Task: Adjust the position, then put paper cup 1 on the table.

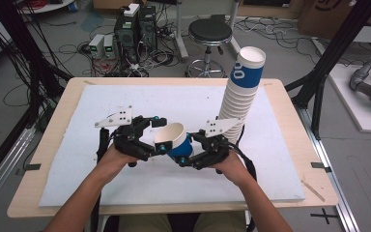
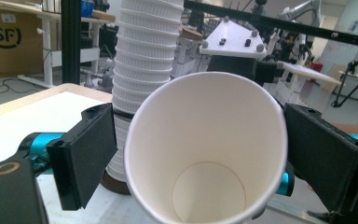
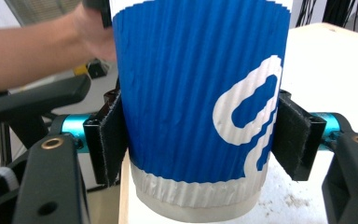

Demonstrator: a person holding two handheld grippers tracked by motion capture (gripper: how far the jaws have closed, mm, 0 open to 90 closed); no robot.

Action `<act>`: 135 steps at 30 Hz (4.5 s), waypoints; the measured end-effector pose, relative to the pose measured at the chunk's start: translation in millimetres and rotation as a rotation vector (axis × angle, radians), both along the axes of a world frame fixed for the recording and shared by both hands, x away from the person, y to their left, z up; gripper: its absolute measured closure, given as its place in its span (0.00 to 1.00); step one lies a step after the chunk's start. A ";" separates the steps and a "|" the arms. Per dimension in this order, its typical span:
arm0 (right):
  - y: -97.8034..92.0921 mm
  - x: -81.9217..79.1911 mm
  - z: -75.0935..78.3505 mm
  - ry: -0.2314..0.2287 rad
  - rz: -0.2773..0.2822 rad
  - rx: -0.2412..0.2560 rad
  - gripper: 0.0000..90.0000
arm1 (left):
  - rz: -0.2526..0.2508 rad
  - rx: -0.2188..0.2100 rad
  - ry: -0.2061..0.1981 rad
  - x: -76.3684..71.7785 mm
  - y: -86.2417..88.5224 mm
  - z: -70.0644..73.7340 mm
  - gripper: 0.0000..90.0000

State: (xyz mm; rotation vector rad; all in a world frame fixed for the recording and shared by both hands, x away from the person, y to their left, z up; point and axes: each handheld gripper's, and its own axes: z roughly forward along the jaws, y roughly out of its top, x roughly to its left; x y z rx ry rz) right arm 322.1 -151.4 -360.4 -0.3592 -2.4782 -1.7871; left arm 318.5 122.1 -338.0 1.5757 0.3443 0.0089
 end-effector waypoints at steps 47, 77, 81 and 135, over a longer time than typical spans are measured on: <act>-9.8 -8.5 -4.4 -0.040 -0.101 0.022 0.21 | 0.075 0.009 -0.017 4.6 6.2 6.6 0.29; -113.6 -45.4 25.0 -0.157 -0.286 -0.089 0.21 | 0.509 0.026 -0.101 18.4 87.8 -5.7 0.27; -120.2 -48.0 20.8 -0.157 -0.311 -0.095 0.21 | 0.530 0.025 -0.112 24.7 94.0 -8.0 0.27; -132.0 -46.2 -6.8 -0.135 -0.345 -0.052 0.21 | 0.818 0.408 0.055 64.5 119.0 -90.4 0.21</act>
